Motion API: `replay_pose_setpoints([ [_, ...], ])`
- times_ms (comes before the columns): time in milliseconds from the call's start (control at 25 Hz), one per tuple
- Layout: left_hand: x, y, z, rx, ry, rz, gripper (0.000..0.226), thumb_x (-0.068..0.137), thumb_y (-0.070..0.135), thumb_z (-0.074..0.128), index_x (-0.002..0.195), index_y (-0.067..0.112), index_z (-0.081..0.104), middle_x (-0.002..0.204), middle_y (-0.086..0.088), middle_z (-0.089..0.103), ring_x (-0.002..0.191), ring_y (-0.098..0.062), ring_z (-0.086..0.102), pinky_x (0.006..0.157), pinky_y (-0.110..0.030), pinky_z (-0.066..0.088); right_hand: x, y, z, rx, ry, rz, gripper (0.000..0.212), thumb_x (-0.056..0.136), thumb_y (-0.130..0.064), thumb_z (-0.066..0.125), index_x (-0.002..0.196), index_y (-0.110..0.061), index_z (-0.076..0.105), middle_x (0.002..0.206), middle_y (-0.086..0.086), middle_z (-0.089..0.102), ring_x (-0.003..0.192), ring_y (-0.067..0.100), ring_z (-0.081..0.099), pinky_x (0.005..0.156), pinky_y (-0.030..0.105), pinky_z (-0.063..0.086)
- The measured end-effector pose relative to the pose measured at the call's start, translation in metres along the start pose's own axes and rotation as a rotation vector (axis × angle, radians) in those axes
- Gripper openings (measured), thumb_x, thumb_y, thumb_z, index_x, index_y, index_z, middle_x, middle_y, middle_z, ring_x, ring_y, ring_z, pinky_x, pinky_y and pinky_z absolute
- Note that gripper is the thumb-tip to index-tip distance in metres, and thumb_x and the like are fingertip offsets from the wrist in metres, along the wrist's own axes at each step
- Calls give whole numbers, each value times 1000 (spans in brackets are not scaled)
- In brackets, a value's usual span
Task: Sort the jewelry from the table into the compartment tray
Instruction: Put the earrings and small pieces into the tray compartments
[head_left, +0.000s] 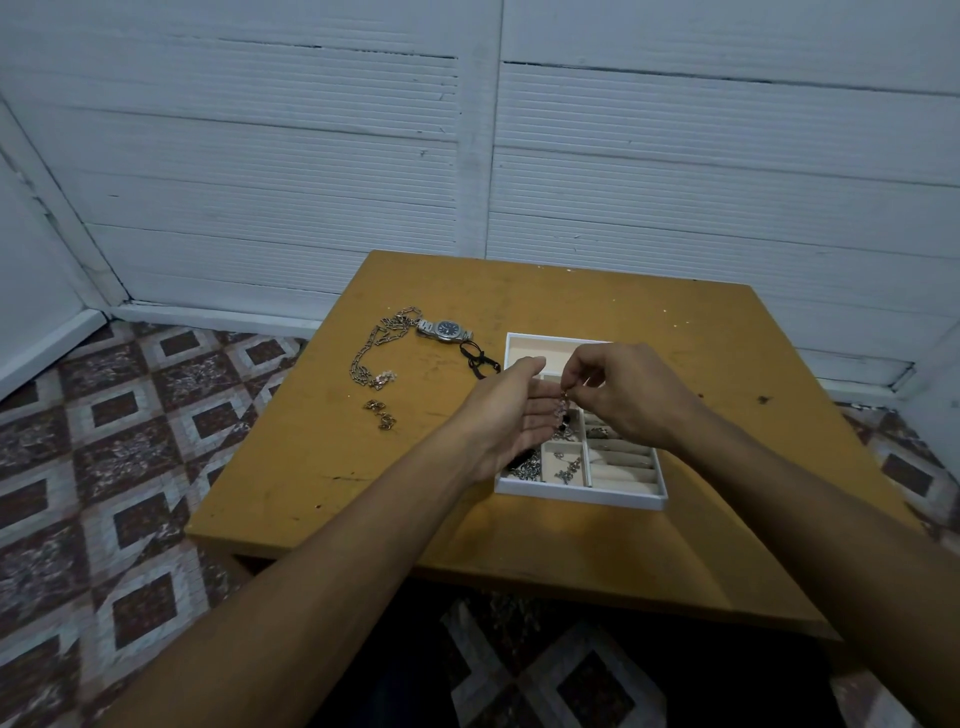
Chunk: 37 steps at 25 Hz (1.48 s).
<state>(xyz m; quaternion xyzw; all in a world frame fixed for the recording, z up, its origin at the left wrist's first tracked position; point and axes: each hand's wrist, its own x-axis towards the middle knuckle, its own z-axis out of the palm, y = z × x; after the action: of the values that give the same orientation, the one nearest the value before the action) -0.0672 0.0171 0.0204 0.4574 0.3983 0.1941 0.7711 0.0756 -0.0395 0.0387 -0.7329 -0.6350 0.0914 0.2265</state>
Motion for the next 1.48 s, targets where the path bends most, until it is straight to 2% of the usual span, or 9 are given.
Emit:
replay_pose_setpoints([
  [320,-3,1,0,2,-11,8,50,100,36,40,127,-4,55,125,-20,60,119,-28,57,107,-38,42,-3,3,1,5,4,7,12,83,-10,65,82,-22,68,73,-15,59,78,14,62,69,28,47],
  [600,-16,-4,-24,15,71,128,33,99,30,47,103,2,64,101,-14,69,95,-22,66,89,-30,52,-4,-6,14,100,-31,48,7,84,-16,68,84,-22,68,82,-6,67,79,14,64,71,29,51],
  [720,-22,-8,-44,47,114,193,27,98,25,48,94,3,64,96,-18,67,91,-31,61,88,-35,49,0,-17,25,117,-60,23,5,84,-17,69,86,-21,68,83,-5,67,79,13,63,69,26,48],
  [880,-27,-14,-71,208,278,240,23,95,29,53,93,14,70,100,-8,73,101,-24,68,94,-41,53,7,-33,39,153,-85,10,7,84,-20,68,87,-25,66,81,-9,66,78,8,61,67,23,47],
  [1040,-32,-18,-102,556,416,352,23,95,37,51,103,26,69,106,11,67,103,-8,59,88,-27,48,14,-52,55,140,-122,-27,8,84,-18,66,89,-24,63,73,-13,64,72,2,59,63,23,45],
  [1120,-37,-22,-115,718,474,407,23,95,34,51,108,27,69,105,14,63,97,0,54,78,-15,40,17,-62,64,97,-142,-42,9,84,-19,64,89,-26,62,77,-13,63,77,7,60,69,27,47],
  [1200,-41,-27,-125,819,514,460,23,95,30,53,110,24,69,105,12,64,91,5,52,74,-11,37,22,-73,73,46,-144,-65,10,84,-20,62,93,-25,63,85,-9,64,86,14,59,78,32,50],
  [1280,-45,-32,-135,912,545,498,27,94,28,54,116,20,67,116,6,66,99,1,54,83,-15,39,28,-84,83,13,-151,-88,12,84,-20,61,96,-23,64,91,-6,64,90,17,59,81,35,50],
  [1480,-48,-45,-157,1251,555,541,45,95,28,51,138,14,49,139,-3,54,128,-16,42,107,-22,25,41,-102,107,-38,-213,-80,21,84,-32,63,102,-21,60,98,-1,61,93,19,55,80,37,49],
])
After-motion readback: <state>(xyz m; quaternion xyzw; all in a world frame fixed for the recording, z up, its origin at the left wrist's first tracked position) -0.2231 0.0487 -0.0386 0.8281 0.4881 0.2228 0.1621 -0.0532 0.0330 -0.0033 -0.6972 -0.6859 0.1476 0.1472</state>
